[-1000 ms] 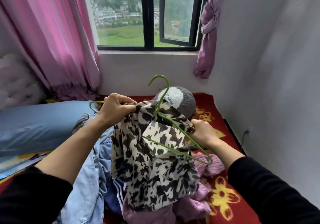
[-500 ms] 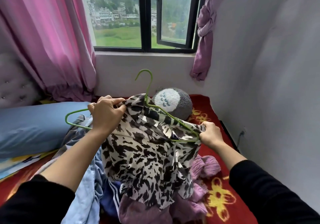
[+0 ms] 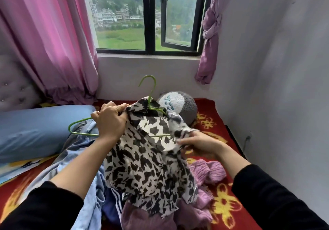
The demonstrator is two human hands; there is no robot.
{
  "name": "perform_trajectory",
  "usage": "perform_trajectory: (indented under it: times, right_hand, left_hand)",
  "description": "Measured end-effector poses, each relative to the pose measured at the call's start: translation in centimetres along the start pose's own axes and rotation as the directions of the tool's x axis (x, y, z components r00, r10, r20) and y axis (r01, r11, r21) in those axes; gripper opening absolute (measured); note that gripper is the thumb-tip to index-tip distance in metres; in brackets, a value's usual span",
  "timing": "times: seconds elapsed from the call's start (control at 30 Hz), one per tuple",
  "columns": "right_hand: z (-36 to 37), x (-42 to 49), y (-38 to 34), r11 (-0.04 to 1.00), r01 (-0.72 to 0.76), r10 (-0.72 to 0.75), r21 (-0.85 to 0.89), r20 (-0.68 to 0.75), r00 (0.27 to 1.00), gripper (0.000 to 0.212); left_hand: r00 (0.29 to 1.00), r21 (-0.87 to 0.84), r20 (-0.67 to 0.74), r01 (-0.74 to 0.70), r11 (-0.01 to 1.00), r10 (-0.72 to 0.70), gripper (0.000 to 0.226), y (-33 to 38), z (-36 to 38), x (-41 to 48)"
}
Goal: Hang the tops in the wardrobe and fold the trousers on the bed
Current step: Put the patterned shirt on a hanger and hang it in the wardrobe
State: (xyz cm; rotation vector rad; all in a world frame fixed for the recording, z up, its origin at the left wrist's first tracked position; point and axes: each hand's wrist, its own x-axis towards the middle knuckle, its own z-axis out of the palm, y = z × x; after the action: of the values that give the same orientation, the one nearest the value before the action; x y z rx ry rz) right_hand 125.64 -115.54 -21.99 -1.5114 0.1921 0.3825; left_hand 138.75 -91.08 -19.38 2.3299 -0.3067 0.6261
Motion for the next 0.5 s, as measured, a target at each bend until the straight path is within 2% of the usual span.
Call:
perform_trajectory:
  times: [0.03,0.07,0.1,0.17,0.23,0.27,0.3,0.37,0.43,0.5]
  right_hand:
    - [0.1,-0.3,-0.1,0.992,-0.065,0.074,-0.108,0.079,0.994,0.027]
    - [0.1,-0.5,-0.2,0.975,-0.09,0.111,-0.205,0.095,0.989,0.028]
    - [-0.2,-0.4,-0.6,0.958,-0.079,0.096,-0.276,0.049,0.994,0.026]
    - [-0.9,0.0,-2.0,0.911,0.017,-0.106,-0.412,-0.193,0.975,0.022]
    - [-1.1,0.1,-4.3,0.82,0.094,-0.381,-0.564,-0.416,0.826,0.018]
    - [-0.8,0.2,-5.7,0.772,0.125,-0.491,-0.624,-0.459,0.74,0.015]
    - [-0.1,0.3,-7.2,0.712,0.164,-0.582,-0.682,-0.443,0.682,0.013]
    - [2.0,0.9,-10.2,0.544,0.231,-0.713,-0.806,-0.3,0.634,0.02]
    - [4.4,1.8,-13.1,0.373,0.254,-0.786,-0.892,-0.158,0.597,0.028]
    - [6.6,2.6,-15.9,0.249,0.25,-0.83,-0.936,-0.073,0.553,0.03]
  left_hand:
    - [1.0,-0.031,0.003,0.024,0.999,-0.024,0.023,0.0,0.0,0.1]
    - [0.999,-0.067,0.008,0.042,0.997,-0.042,0.022,0.0,-0.2,0.2]
    - [0.998,-0.107,0.013,0.056,0.993,-0.055,0.021,0.0,-0.4,0.4]
    - [0.998,-0.197,0.012,0.064,0.978,-0.063,0.017,-0.2,-1.0,0.9]
    - [0.998,-0.318,0.02,0.06,0.946,-0.057,0.024,-0.3,-1.9,1.5]
    - [0.998,-0.358,0.027,0.069,0.931,-0.064,0.031,-0.1,-2.5,1.9]
    - [0.997,-0.381,0.031,0.082,0.921,-0.075,0.034,0.2,-3.1,2.3]
    - [0.996,-0.425,0.033,0.093,0.901,-0.087,0.027,1.1,-4.0,3.1]
    - [0.996,-0.465,0.032,0.089,0.881,-0.083,0.013,2.1,-4.9,4.0]
    - [0.998,-0.501,0.021,0.064,0.863,-0.062,0.008,3.1,-5.9,4.7]
